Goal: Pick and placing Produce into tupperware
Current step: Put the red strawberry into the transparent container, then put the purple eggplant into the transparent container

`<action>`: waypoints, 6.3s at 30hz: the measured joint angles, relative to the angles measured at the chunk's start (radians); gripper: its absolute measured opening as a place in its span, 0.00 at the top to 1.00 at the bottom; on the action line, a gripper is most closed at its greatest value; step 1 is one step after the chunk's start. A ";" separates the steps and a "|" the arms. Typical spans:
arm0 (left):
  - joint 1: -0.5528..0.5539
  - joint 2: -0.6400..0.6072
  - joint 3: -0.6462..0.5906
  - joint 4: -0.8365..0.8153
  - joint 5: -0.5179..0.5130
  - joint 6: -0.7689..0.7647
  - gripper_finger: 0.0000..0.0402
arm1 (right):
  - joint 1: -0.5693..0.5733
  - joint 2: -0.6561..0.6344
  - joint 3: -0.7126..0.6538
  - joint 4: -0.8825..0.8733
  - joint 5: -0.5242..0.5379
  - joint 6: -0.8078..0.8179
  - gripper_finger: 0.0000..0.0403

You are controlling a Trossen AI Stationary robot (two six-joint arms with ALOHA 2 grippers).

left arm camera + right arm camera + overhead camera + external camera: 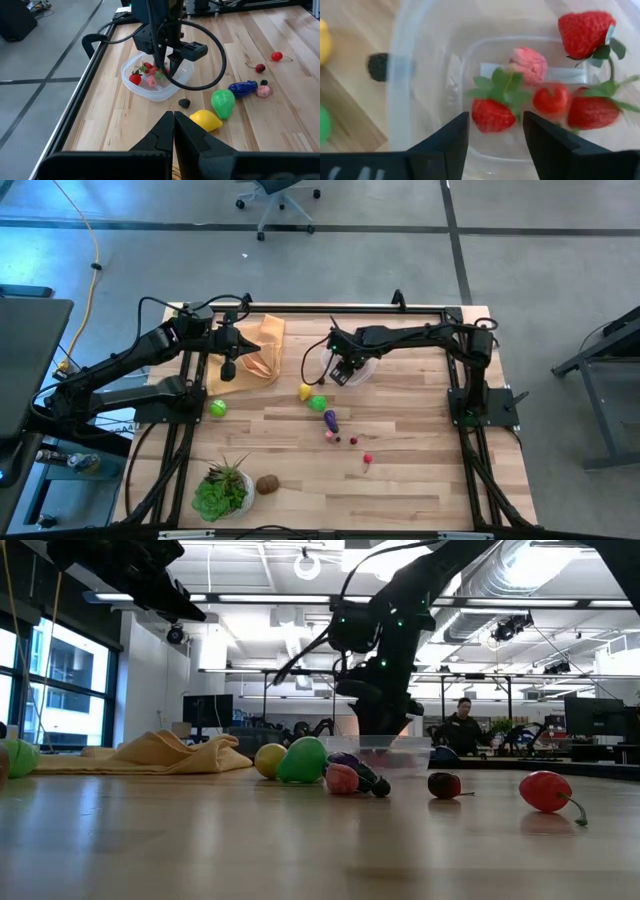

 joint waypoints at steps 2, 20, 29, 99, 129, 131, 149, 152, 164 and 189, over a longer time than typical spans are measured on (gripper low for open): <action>0.000 0.000 0.000 0.000 0.000 0.000 0.99 | 0.000 0.002 -0.001 -0.001 0.002 -0.009 0.53; 0.000 0.000 0.000 0.000 0.000 0.000 0.99 | 0.073 -0.148 0.000 0.005 0.082 0.014 0.51; 0.000 0.000 0.000 0.000 0.000 0.000 0.99 | 0.304 -0.191 0.001 -0.002 0.104 0.365 0.51; 0.000 0.000 0.000 0.000 -0.056 0.000 0.99 | 0.487 0.083 0.003 0.170 0.195 0.565 0.35; 0.000 0.000 0.000 0.000 -0.079 0.000 0.99 | 0.485 0.083 0.003 0.078 0.252 0.453 0.35; 0.000 0.000 0.000 0.000 -0.079 0.000 0.99 | 0.485 0.083 0.003 0.070 0.260 0.428 0.35; 0.000 0.000 0.000 0.000 -0.079 0.000 0.99 | 0.488 0.083 0.003 0.012 0.350 0.261 0.35; 0.000 0.000 0.000 0.000 -0.079 0.000 0.99 | 0.488 0.083 0.003 0.009 0.352 0.248 0.35; 0.000 0.000 0.000 0.000 -0.079 0.000 0.99 | 0.488 0.083 0.003 -0.019 0.351 0.176 0.35; 0.000 0.000 0.000 0.000 -0.079 0.000 0.99 | 0.476 0.082 0.003 0.011 0.318 0.188 0.59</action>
